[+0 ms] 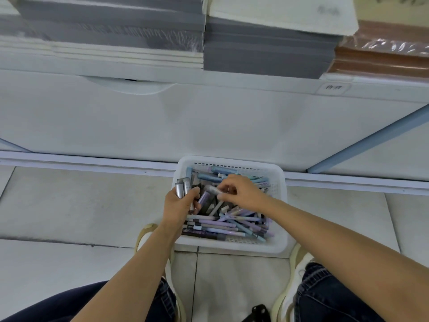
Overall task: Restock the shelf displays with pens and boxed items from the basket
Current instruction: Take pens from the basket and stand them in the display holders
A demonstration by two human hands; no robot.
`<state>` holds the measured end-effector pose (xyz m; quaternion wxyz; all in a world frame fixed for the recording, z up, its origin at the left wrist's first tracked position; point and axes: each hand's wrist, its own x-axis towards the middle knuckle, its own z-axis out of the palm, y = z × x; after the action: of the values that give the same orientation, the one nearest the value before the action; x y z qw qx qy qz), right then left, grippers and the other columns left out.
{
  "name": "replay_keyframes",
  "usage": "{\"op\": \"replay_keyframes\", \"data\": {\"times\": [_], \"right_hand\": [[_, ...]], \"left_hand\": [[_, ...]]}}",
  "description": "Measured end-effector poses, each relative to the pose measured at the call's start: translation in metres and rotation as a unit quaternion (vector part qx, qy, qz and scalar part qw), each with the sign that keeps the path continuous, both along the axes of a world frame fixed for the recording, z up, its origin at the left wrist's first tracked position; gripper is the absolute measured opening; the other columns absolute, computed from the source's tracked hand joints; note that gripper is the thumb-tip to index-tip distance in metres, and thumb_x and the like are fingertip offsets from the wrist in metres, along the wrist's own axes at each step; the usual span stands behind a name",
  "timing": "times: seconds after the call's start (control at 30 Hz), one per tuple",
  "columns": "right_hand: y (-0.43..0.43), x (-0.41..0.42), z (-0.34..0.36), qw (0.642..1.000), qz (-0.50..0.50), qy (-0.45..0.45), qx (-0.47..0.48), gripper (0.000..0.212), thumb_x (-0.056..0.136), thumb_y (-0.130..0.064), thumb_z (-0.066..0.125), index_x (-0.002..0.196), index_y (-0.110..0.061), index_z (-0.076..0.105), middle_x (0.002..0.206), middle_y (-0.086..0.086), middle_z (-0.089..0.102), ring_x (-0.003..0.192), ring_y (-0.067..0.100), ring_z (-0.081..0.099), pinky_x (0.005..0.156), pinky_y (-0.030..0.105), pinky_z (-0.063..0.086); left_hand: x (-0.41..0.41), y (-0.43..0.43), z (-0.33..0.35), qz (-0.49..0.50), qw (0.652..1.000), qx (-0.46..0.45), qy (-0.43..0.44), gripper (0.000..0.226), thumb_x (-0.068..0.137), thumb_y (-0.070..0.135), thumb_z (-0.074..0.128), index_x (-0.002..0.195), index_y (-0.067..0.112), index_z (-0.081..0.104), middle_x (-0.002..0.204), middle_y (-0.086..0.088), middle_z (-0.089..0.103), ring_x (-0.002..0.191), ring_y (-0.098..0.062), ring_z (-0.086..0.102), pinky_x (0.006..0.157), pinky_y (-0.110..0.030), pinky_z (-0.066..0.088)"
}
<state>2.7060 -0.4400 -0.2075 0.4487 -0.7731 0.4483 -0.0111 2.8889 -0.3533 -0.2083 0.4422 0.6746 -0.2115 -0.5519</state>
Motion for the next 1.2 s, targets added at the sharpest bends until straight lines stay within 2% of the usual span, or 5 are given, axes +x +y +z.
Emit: {"op": "replay_keyframes", "data": {"times": [0.17,0.3,0.43,0.7,1.2], "right_hand": [[-0.010,-0.002,0.076,0.983,-0.096,-0.146,0.063,0.030,0.087,-0.024,0.071,0.108,-0.003,0.063,0.103,0.013,0.071,0.097,0.028,0.068,0.093,0.048,0.052],[-0.019,-0.013,0.150,0.970,-0.115,-0.210,0.034,0.027,0.088,-0.012,0.069,0.112,0.000,0.065,0.098,0.009,0.069,0.090,0.021,0.064,0.090,0.037,0.050],[-0.017,-0.030,0.224,0.951,-0.114,-0.287,0.030,0.034,0.092,-0.005,0.062,0.125,-0.008,0.058,0.095,0.006,0.065,0.087,0.009,0.060,0.075,0.020,0.050],[0.002,-0.060,0.333,0.863,-0.200,-0.461,-0.051,0.033,0.090,-0.010,0.062,0.122,-0.003,0.054,0.098,0.009,0.066,0.085,0.018,0.069,0.079,0.029,0.057],[-0.029,-0.112,0.478,0.801,-0.205,-0.488,-0.280,0.019,0.093,-0.004,0.060,0.112,-0.008,0.062,0.098,0.006,0.064,0.089,0.017,0.068,0.078,0.032,0.059]], "left_hand": [[-0.019,-0.019,0.054,-0.056,0.996,-0.045,0.047,0.014,0.088,0.017,0.069,0.090,0.004,0.070,0.065,-0.008,0.067,0.048,-0.015,0.057,0.049,-0.025,0.051],[-0.031,-0.038,0.113,-0.086,0.989,-0.088,0.076,0.026,0.088,0.030,0.068,0.088,0.004,0.070,0.055,-0.013,0.061,0.042,-0.016,0.054,0.046,-0.025,0.047],[-0.043,-0.044,0.181,-0.134,0.971,-0.186,0.070,0.039,0.074,0.041,0.073,0.094,0.007,0.073,0.083,-0.015,0.071,0.044,-0.013,0.051,0.046,-0.023,0.044],[-0.077,-0.050,0.304,-0.128,0.937,-0.325,0.030,0.033,0.068,0.030,0.079,0.089,0.011,0.062,0.059,0.005,0.058,0.045,-0.010,0.049,0.045,-0.022,0.043],[-0.116,-0.091,0.437,-0.177,0.891,-0.419,-0.011,0.027,0.077,0.030,0.080,0.092,0.017,0.063,0.055,0.008,0.060,0.047,-0.009,0.052,0.048,-0.020,0.046]]}}
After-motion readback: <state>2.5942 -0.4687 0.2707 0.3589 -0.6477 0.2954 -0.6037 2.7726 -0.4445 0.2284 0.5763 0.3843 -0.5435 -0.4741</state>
